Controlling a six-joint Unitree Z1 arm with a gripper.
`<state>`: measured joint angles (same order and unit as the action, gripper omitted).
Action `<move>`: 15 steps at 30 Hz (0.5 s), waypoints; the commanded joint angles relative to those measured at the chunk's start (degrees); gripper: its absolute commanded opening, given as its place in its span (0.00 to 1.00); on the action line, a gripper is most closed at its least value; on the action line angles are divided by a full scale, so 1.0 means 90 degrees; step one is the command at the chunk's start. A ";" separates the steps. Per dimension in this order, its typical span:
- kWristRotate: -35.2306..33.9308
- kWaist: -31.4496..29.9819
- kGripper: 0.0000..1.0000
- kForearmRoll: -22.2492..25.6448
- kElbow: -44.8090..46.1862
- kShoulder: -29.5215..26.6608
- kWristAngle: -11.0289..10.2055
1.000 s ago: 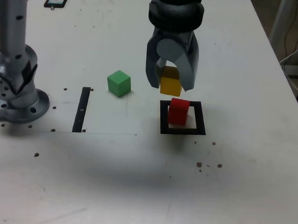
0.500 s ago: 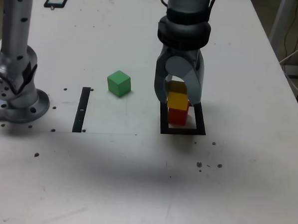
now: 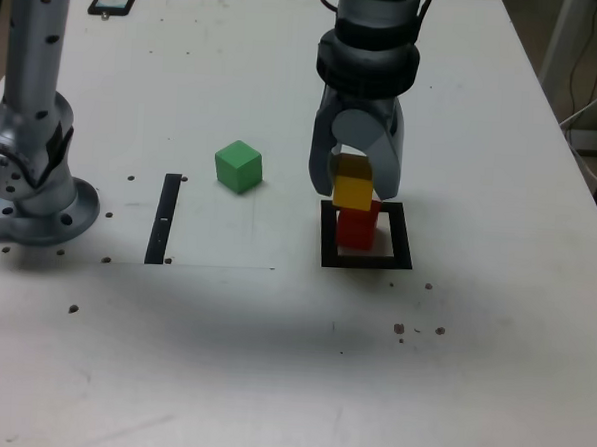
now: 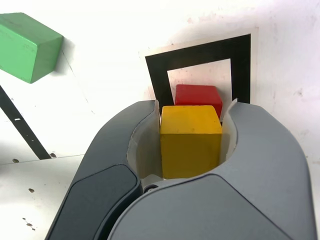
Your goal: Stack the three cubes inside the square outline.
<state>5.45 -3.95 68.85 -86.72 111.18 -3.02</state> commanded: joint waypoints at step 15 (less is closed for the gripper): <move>0.0009 0.0008 0.22 -0.0003 0.0038 0.0027 0.0083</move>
<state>5.52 -3.93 68.94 -86.23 111.18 -2.38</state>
